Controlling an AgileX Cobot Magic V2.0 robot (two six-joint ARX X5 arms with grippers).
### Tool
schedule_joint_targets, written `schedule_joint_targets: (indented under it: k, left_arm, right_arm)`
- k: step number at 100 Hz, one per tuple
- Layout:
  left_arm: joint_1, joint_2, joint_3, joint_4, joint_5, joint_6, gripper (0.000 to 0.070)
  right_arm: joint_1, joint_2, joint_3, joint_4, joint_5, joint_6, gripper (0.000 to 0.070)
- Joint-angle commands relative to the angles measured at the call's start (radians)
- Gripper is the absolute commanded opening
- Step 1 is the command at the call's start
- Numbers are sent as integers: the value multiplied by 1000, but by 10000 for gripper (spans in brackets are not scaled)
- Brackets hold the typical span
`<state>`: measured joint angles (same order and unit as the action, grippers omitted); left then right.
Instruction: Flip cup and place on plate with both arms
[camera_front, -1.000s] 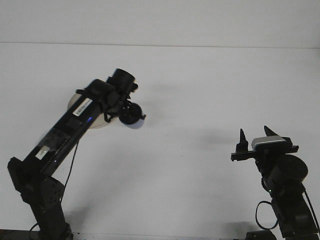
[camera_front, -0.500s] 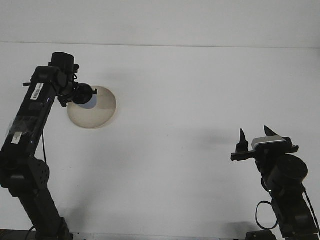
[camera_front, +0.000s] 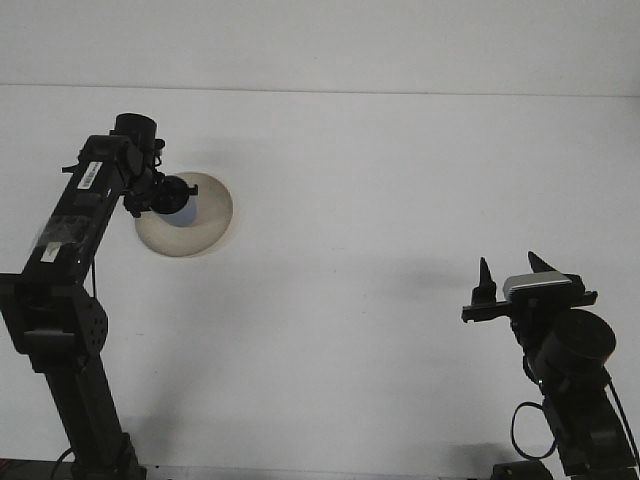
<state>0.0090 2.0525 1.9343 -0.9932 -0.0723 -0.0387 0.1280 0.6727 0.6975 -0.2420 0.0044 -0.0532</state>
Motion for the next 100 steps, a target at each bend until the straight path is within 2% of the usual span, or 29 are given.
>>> schedule_joint_targets:
  k: [1, 47, 65, 84, 100]
  left_arm:
    - [-3, 28, 21, 7, 6, 12, 15]
    - [-3, 50, 21, 23, 27, 21, 34]
    - [-3, 50, 21, 24, 28, 20, 166]
    - [-2, 50, 21, 35, 27, 20, 341]
    - [0, 50, 58, 23, 28, 20, 389]
  right_arm:
    - [2, 2, 3, 11, 3, -3, 493]
    - [2, 2, 3, 11, 3, -3, 493]
    - [2, 2, 3, 11, 3, -3, 493]
    - [2, 2, 3, 10, 3, -3, 493]
    - [2, 2, 3, 10, 3, -3, 493]
